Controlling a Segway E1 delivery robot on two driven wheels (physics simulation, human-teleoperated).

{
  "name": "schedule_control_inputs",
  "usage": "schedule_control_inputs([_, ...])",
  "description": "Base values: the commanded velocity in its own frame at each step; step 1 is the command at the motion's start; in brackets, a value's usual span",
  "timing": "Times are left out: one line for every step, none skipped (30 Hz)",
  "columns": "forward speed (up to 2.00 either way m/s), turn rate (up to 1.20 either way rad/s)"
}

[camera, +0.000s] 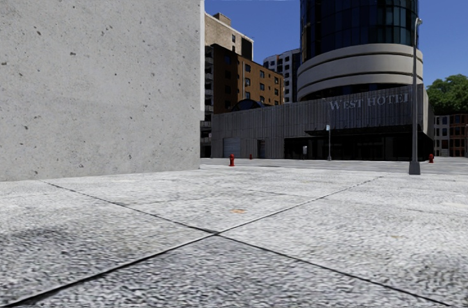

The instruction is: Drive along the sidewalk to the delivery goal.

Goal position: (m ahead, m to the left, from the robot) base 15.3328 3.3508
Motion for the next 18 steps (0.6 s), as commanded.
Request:
schedule_control_inputs([2.0, 0.0])
schedule_control_inputs([2.0, 0.0])
schedule_control_inputs([2.0, 0.0])
schedule_control_inputs([2.0, 0.0])
schedule_control_inputs([2.0, 0.0])
schedule_control_inputs([2.0, 0.0])
schedule_control_inputs([2.0, 0.0])
schedule_control_inputs([2.0, 0.0])
schedule_control_inputs([2.0, 0.0])
schedule_control_inputs([2.0, 0.0])
schedule_control_inputs([2.0, 0.0])
schedule_control_inputs([2.0, 0.0])
schedule_control_inputs([2.0, 0.0])
schedule_control_inputs([2.0, 0.0])
schedule_control_inputs([2.0, 0.0])
schedule_control_inputs([2.0, 0.0])
schedule_control_inputs([2.0, 0.0])
schedule_control_inputs([2.0, 0.0])
